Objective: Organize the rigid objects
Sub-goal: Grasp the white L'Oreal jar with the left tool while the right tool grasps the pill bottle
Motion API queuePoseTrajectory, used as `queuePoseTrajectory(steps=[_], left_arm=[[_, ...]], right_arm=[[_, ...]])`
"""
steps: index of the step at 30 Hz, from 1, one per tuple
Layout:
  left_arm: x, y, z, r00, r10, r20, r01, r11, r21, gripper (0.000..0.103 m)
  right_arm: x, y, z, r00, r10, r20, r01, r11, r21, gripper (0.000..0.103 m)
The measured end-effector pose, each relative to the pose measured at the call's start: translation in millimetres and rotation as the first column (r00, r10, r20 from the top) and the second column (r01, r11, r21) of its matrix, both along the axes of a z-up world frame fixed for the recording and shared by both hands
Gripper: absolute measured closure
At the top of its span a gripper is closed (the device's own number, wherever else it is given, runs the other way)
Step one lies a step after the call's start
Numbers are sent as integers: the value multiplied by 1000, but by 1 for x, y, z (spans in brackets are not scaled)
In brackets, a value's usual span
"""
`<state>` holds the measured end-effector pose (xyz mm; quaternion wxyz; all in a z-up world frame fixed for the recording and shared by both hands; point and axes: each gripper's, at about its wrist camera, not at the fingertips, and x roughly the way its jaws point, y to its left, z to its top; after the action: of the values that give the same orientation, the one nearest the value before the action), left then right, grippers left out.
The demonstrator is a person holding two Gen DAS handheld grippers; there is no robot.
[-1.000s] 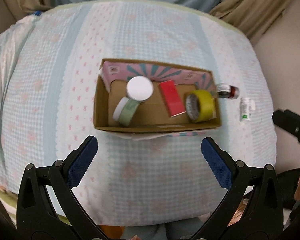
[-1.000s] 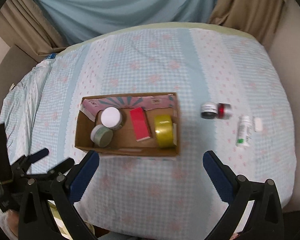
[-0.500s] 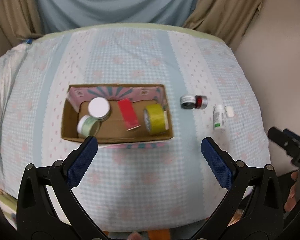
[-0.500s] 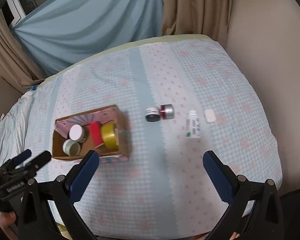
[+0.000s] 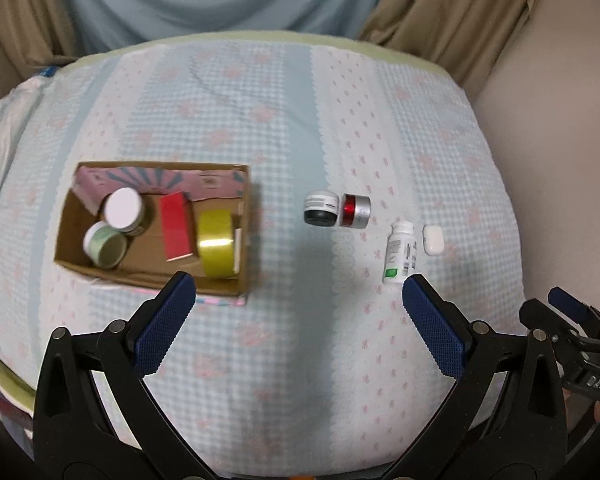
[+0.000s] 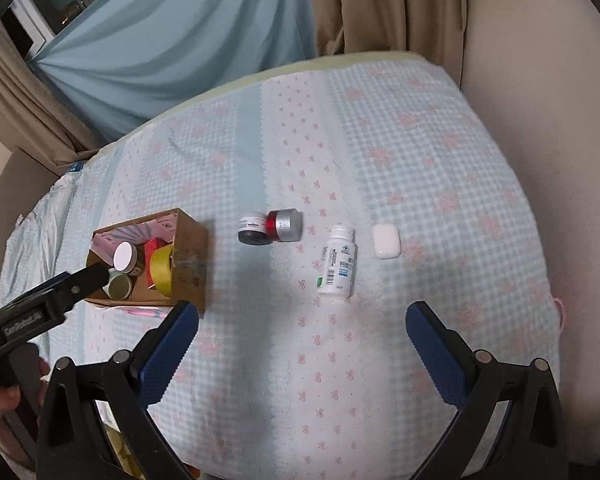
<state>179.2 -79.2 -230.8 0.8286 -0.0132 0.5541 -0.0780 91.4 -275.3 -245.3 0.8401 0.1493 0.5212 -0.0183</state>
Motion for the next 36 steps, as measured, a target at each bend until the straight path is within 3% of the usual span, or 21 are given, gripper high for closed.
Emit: queuePoseTrajectory(steps=[5,13,18,22,25,27,29,33,36], left_arm=[[40,-29,-32,997,-14,-78,20,998,65,0],[112,-57,-103,971,-116,-207,146,980,132,0],[141,-73,-152,931,-221,-289,276,947,165,0],[153,-80,-188,904,-258,-341,324,934,152,1],[160,-87,-213,867,-308,-391,391,907,153,1],[161,-94,-225,834,-364,-414,464,869,171,4],[160,-102,-233,795,-429,-429,549,810,206,5],[158,-118,-240,685,-583,-437,715,652,253,13],[157,-127,-241,595,-678,-431,802,537,263,22]], right_arm=[[19,-22,-20,999,7,-33,-6,1000,20,0],[69,-37,-77,991,33,-127,-30,999,26,0],[101,-38,-128,977,61,-205,-56,998,27,0],[116,-35,-162,964,61,-260,-53,998,40,0],[124,-31,-182,954,76,-289,-70,997,29,0],[128,-29,-192,948,82,-307,-76,997,30,0],[131,-28,-200,944,84,-319,-78,996,32,0],[135,-26,-215,939,93,-332,-88,996,29,0],[138,-26,-224,932,86,-351,-76,996,41,10]])
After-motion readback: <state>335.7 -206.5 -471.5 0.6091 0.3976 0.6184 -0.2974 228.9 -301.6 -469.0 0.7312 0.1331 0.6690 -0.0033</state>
